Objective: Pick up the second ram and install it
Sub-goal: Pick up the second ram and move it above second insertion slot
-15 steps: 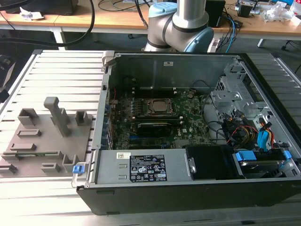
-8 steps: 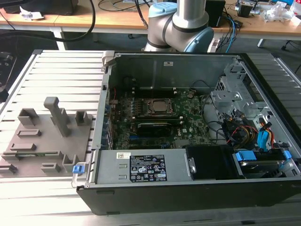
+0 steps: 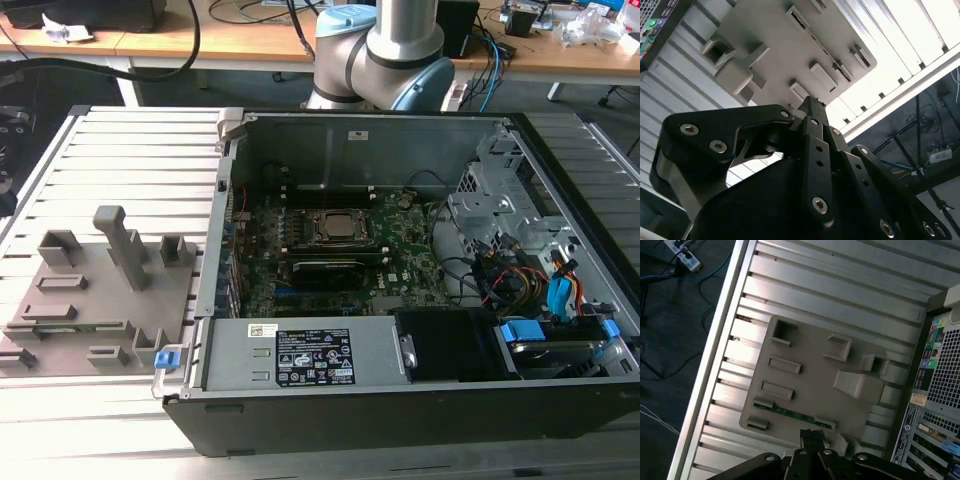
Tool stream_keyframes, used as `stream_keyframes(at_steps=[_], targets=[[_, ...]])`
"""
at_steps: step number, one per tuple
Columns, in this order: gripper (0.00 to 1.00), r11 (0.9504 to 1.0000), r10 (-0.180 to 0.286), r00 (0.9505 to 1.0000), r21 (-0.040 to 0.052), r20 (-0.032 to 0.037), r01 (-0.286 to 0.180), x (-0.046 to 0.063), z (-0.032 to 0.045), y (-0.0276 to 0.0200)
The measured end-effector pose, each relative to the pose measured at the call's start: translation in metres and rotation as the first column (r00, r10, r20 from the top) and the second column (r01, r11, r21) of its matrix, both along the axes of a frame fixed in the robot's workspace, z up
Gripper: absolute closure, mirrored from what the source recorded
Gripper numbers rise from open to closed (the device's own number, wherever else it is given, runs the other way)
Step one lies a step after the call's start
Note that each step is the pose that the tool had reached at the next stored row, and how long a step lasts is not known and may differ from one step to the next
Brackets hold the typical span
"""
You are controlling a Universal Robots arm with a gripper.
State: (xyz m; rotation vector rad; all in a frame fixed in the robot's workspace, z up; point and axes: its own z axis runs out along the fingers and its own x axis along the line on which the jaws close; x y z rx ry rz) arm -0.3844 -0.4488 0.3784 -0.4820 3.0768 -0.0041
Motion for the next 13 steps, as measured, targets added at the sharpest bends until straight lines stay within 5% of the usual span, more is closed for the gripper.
stream_keyframes(at_steps=[3, 9, 13], targets=[[0.89, 0.9951, 0.099, 0.9951, 0.0000, 0.0000, -0.099, 0.0000, 0.0000, 0.0000], [0.89, 0.9813, 0.193, 0.9813, 0.0000, 0.0000, -0.193, 0.0000, 0.0000, 0.0000], [0.89, 0.9506, 0.310, 0.9506, 0.0000, 0.0000, -0.310, 0.0000, 0.0000, 0.0000]])
